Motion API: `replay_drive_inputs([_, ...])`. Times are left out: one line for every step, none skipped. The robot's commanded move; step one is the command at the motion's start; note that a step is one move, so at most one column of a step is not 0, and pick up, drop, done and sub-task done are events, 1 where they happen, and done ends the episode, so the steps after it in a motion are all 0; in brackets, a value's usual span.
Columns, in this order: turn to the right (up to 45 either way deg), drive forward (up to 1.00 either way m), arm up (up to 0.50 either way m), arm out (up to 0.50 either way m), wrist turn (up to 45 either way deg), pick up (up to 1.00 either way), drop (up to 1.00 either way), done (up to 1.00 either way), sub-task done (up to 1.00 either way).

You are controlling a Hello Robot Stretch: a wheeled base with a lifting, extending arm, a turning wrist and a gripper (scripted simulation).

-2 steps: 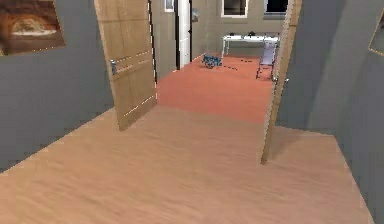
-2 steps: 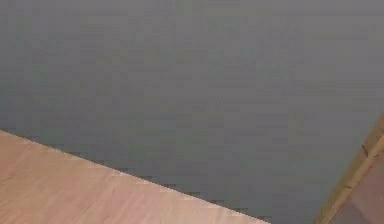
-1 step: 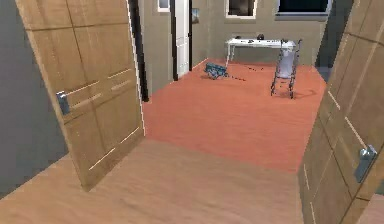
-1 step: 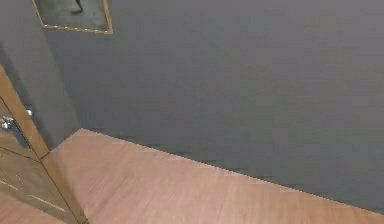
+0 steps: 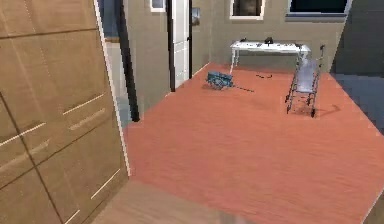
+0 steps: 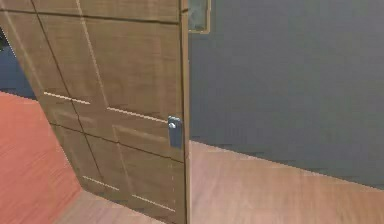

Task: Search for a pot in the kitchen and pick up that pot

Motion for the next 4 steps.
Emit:
replay_drive_inputs([27.0, 0.00, 0.00, 0.00, 0.0, 0.00, 0.00, 0.00, 0.00])
replay_drive_inputs([0.0, 1.00, 0.00, 0.00, 0.0, 0.00, 0.00, 0.00, 0.00])
replay_drive_inputs([0.0, 0.50, 0.00, 0.00, 0.0, 0.00, 0.00, 0.00, 0.00])
replay_drive_inputs([30.0, 0.00, 0.00, 0.00, 0.0, 0.00, 0.00, 0.00, 0.00])
